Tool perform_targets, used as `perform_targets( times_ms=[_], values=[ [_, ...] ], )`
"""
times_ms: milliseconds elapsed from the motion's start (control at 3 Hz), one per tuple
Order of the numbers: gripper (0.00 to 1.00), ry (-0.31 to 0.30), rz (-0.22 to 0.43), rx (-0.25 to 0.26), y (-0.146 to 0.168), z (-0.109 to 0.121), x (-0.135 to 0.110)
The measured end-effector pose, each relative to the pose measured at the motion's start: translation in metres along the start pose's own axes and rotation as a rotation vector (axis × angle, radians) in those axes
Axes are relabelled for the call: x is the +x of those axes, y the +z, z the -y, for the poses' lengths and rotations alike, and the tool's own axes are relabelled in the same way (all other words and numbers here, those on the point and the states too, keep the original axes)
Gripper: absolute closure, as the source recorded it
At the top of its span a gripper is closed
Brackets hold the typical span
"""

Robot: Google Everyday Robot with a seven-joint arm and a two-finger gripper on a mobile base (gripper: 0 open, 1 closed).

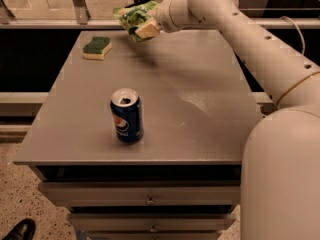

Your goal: Move green rice chip bag near sponge

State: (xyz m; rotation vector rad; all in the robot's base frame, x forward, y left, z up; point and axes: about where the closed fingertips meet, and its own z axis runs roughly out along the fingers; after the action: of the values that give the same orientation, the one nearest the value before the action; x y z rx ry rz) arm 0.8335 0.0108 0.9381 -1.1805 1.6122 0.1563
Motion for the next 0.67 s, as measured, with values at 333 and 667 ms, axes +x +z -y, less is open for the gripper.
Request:
perform_targets(
  times_ms=[333, 667],
  values=[
    [1.00, -0.005, -0.013, -0.018, 0.021, -0.013, -0.004],
    [1.00, 0.001, -0.005, -0.056, 0.034, -0.032, -0.012]
  ],
)
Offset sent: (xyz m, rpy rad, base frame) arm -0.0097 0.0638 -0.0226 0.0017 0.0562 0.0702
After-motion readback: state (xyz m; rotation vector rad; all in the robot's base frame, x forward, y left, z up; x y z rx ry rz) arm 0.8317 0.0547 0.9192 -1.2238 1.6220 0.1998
